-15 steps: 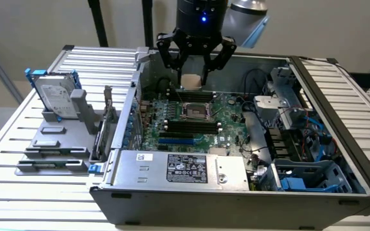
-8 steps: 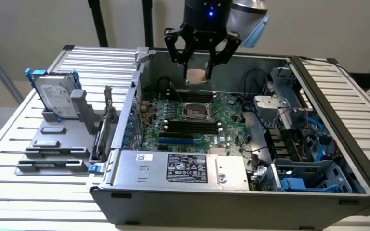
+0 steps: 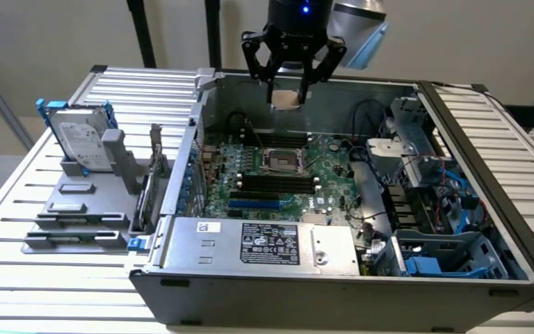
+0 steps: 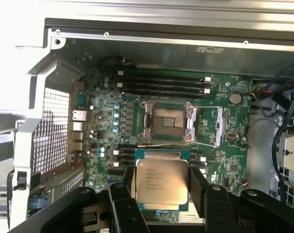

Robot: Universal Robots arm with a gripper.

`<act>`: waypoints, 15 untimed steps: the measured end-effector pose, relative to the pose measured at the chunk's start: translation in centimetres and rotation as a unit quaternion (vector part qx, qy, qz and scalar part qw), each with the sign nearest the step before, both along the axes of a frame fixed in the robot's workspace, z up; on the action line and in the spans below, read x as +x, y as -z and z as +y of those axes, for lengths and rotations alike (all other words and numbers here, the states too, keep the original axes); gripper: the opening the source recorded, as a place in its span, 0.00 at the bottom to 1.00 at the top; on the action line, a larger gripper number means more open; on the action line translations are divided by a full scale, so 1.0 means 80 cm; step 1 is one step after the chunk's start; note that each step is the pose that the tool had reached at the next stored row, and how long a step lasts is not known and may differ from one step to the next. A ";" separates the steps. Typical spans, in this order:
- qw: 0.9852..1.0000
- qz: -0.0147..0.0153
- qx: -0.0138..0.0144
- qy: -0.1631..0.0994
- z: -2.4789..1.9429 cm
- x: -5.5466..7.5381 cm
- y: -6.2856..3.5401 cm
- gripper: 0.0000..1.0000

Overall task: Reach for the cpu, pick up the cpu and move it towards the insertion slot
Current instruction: 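Pick up the cpu and move it towards the insertion slot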

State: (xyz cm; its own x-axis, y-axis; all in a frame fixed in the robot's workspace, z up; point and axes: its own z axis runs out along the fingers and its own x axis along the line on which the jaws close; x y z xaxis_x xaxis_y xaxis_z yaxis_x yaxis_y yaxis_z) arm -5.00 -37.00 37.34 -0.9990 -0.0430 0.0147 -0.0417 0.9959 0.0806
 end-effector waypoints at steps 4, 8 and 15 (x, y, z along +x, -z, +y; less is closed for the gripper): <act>1.000 0.000 -0.001 0.000 0.0138 0.003 0.000 0.54; 1.000 0.002 -0.001 0.000 0.0234 0.006 0.000 0.54; 1.000 0.010 -0.001 0.006 0.0322 0.009 0.000 0.54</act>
